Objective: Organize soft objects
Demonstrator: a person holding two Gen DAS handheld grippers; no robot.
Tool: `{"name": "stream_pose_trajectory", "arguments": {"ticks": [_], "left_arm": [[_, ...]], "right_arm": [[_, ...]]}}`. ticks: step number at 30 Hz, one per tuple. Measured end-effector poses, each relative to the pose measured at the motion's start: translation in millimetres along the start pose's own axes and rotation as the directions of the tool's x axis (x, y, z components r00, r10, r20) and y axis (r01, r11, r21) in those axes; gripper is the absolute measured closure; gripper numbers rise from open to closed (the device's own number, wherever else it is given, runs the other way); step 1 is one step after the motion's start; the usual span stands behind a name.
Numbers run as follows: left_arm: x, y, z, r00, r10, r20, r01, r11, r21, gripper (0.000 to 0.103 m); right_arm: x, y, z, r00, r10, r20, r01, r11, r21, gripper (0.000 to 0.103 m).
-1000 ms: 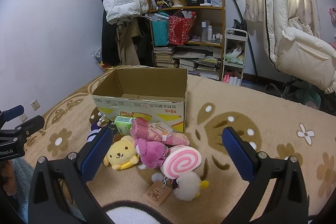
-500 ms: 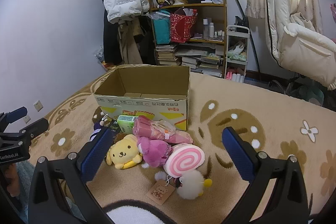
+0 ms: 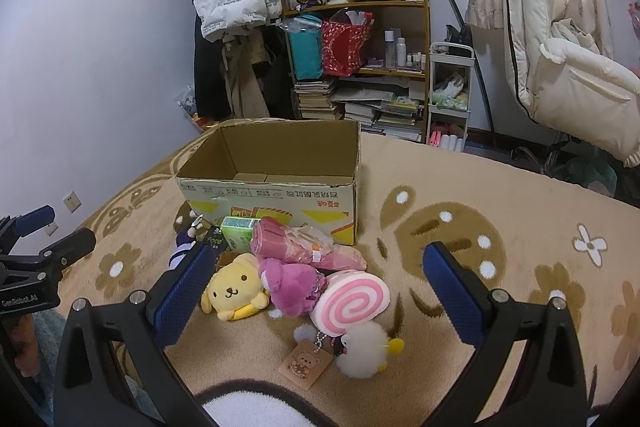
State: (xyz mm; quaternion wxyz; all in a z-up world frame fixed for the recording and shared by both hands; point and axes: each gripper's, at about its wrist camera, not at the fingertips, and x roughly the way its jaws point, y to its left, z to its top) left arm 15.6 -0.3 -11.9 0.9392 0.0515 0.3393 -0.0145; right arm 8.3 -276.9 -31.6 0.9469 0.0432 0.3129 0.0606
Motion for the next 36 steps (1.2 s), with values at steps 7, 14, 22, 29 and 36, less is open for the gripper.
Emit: {"name": "stream_pose_trajectory", "arguments": {"ticks": [7, 14, 22, 29, 36], "left_arm": [[9, 2, 8, 1.000, 0.008, -0.011, -0.008, 1.000, -0.018, 0.000], [29, 0, 17, 0.999, 0.006, -0.037, -0.007, 1.000, -0.012, 0.000], [59, 1, 25, 0.997, 0.028, -0.069, -0.031, 0.999, -0.037, 0.000], [91, 4, 30, 0.993, 0.025, -0.114, -0.032, 0.998, -0.058, 0.000], [128, 2, 25, 0.984, 0.016, -0.180, -0.027, 0.998, -0.057, 0.000]], "right_arm": [[4, 2, -1, 1.000, 0.013, -0.024, -0.013, 1.000, -0.003, 0.000], [15, 5, 4, 0.998, 0.052, -0.021, -0.052, 0.998, 0.021, 0.000], [41, 19, 13, 0.997, 0.066, -0.044, -0.067, 0.997, -0.038, 0.000], [70, 32, 14, 0.994, 0.072, -0.080, -0.080, 0.992, -0.094, 0.000], [107, 42, 12, 0.989, 0.073, -0.132, -0.090, 0.988, -0.126, 0.000]]}}
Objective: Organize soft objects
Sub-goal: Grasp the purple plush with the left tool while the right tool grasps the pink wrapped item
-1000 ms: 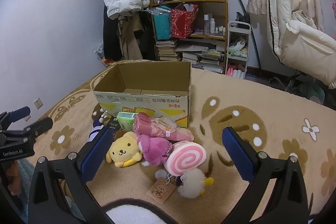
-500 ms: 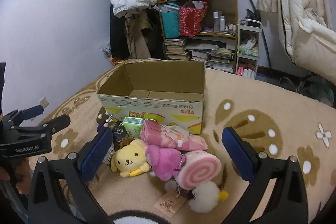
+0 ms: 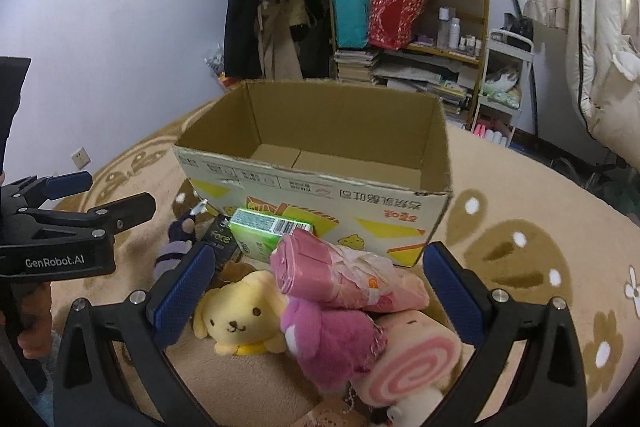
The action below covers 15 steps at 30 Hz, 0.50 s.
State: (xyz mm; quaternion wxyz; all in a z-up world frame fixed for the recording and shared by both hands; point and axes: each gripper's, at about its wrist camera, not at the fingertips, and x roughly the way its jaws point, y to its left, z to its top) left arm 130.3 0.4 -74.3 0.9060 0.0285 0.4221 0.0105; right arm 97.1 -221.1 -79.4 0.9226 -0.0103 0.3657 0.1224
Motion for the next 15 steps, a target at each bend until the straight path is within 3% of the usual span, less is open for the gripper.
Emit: {"name": "stream_pose_trajectory", "arguments": {"ticks": [15], "left_arm": [[60, 2, -7, 0.985, -0.051, -0.164, 0.047, 0.999, -0.027, 0.000]], "right_arm": [[46, -19, -6, 0.995, -0.024, -0.094, 0.028, 0.999, 0.035, 0.000]]}}
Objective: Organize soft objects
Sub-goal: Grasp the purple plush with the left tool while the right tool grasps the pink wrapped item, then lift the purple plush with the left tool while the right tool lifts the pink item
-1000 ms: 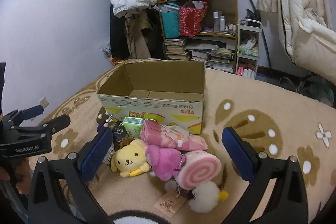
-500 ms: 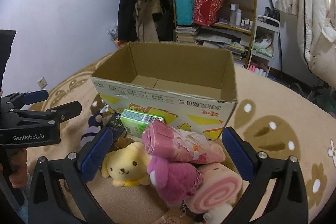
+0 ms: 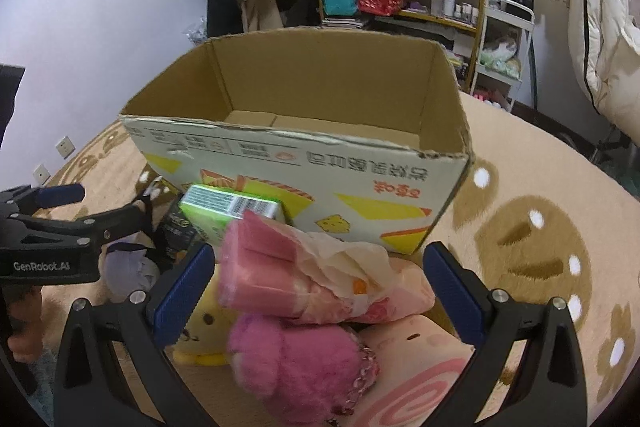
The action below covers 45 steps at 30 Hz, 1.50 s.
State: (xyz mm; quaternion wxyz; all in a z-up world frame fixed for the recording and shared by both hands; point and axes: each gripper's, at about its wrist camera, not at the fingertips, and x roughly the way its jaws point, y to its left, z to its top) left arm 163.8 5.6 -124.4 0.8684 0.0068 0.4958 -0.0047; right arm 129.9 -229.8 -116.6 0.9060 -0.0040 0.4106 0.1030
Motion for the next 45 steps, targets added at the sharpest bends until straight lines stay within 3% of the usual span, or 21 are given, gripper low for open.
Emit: {"name": "stream_pose_trajectory", "arguments": {"ticks": [4, 8, 11, 13, 18, 26, 33, 39, 45], "left_arm": [[10, 1, -4, 0.999, -0.022, -0.044, 0.022, 1.000, -0.006, 0.001], [20, 2, -7, 0.985, -0.130, -0.109, 0.126, 0.991, -0.046, 0.001], [24, 0, -9, 0.986, -0.107, -0.125, 0.105, 0.994, -0.027, 0.002], [28, -2, -10, 0.986, -0.100, -0.135, 0.098, 0.995, -0.018, 0.003], [40, -7, -13, 0.980, -0.082, -0.181, 0.084, 0.997, 0.000, 0.019], [47, -2, -18, 0.962, -0.159, -0.221, 0.152, 0.987, -0.049, 0.042], [28, -10, -23, 0.985, -0.086, -0.147, 0.091, 0.996, 0.023, 0.045], [9, -7, -22, 0.994, -0.044, -0.095, 0.045, 0.999, 0.009, 0.045], [-25, -12, -20, 1.000, -0.024, 0.006, 0.024, 0.998, 0.053, 0.045]], "right_arm": [[2, -8, 0, 1.000, 0.002, 0.007, -0.002, 1.000, 0.021, 0.000], [3, -11, 1, 1.000, 0.024, 0.010, -0.024, 0.999, 0.028, 0.010], [6, -11, 2, 0.999, 0.032, -0.001, -0.032, 0.999, 0.026, 0.014], [9, -10, 0, 0.999, 0.043, -0.015, -0.043, 0.999, 0.024, 0.026], [14, 0, -1, 0.999, 0.037, -0.007, -0.037, 0.999, -0.014, 0.045], [2, 15, -1, 0.999, -0.006, 0.032, 0.008, 0.996, -0.087, 0.065], [-12, 9, -1, 0.998, -0.014, 0.057, 0.016, 0.999, -0.043, 0.070], [-23, 3, 2, 0.998, 0.003, 0.070, -0.002, 1.000, -0.014, 0.074], [-45, -1, 4, 0.995, 0.001, 0.096, -0.001, 1.000, 0.001, 0.078]]}}
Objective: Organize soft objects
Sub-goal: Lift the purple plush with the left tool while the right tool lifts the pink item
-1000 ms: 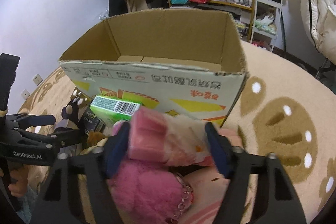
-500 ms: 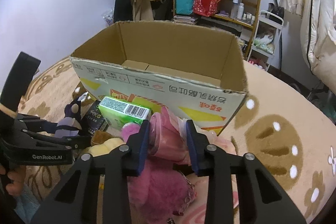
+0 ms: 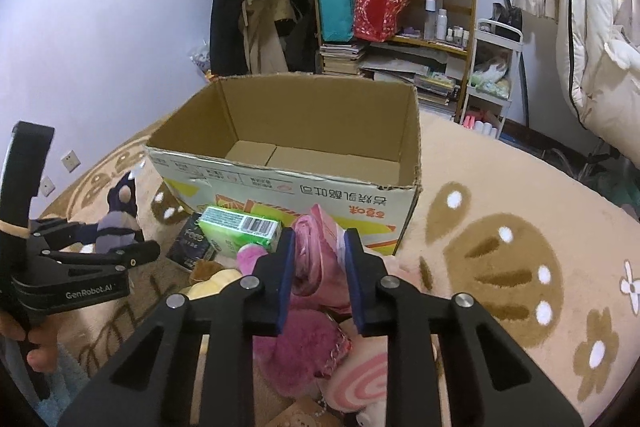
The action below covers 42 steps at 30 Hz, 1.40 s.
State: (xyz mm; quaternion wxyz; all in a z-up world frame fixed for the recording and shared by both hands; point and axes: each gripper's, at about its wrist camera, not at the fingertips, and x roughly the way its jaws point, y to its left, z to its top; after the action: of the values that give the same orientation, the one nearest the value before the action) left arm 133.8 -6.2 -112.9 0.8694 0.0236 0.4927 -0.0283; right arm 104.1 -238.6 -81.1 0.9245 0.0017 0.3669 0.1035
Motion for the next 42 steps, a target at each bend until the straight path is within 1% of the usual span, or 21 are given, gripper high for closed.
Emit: {"name": "stream_pose_trajectory", "arguments": {"ticks": [5, 8, 9, 16, 21, 26, 32, 36, 42], "left_arm": [[-30, -6, 0, 0.997, 0.032, 0.077, -0.035, 0.999, 0.038, 0.045], [-38, -3, 0, 0.995, 0.005, 0.101, -0.008, 1.000, 0.030, 0.045], [-39, -3, 0, 0.994, 0.006, 0.106, -0.009, 1.000, 0.029, 0.045], [-52, -4, 2, 0.986, 0.050, 0.157, -0.059, 0.997, 0.048, 0.045], [-59, -2, 2, 0.982, 0.071, 0.176, -0.082, 0.995, 0.055, 0.045], [-67, -2, 11, 0.977, 0.061, 0.203, -0.073, 0.996, 0.051, 0.045], [-74, -4, 28, 0.968, 0.055, 0.244, -0.069, 0.996, 0.049, 0.045], [-76, -3, 41, 0.961, 0.065, 0.269, -0.081, 0.996, 0.048, 0.045], [-73, -1, 62, 0.955, 0.062, 0.290, -0.078, 0.996, 0.044, 0.045]], "right_arm": [[-21, -6, 4, 0.999, 0.024, 0.040, -0.025, 0.999, 0.037, 0.080], [-34, -9, 5, 0.997, 0.034, 0.066, -0.037, 0.998, 0.048, 0.081], [-40, -9, 7, 0.996, 0.038, 0.078, -0.042, 0.998, 0.046, 0.081], [-71, -12, 22, 0.985, 0.047, 0.169, -0.057, 0.997, 0.059, 0.084], [-93, -8, 32, 0.972, 0.062, 0.228, -0.076, 0.996, 0.052, 0.084], [-114, 2, 46, 0.945, 0.071, 0.318, -0.075, 0.997, 0.002, 0.084], [-120, 14, 66, 0.926, 0.087, 0.368, -0.075, 0.996, -0.048, 0.084], [-115, 14, 80, 0.917, 0.100, 0.385, -0.091, 0.995, -0.041, 0.084], [-105, 8, 105, 0.900, 0.102, 0.424, -0.103, 0.995, -0.021, 0.084]]}}
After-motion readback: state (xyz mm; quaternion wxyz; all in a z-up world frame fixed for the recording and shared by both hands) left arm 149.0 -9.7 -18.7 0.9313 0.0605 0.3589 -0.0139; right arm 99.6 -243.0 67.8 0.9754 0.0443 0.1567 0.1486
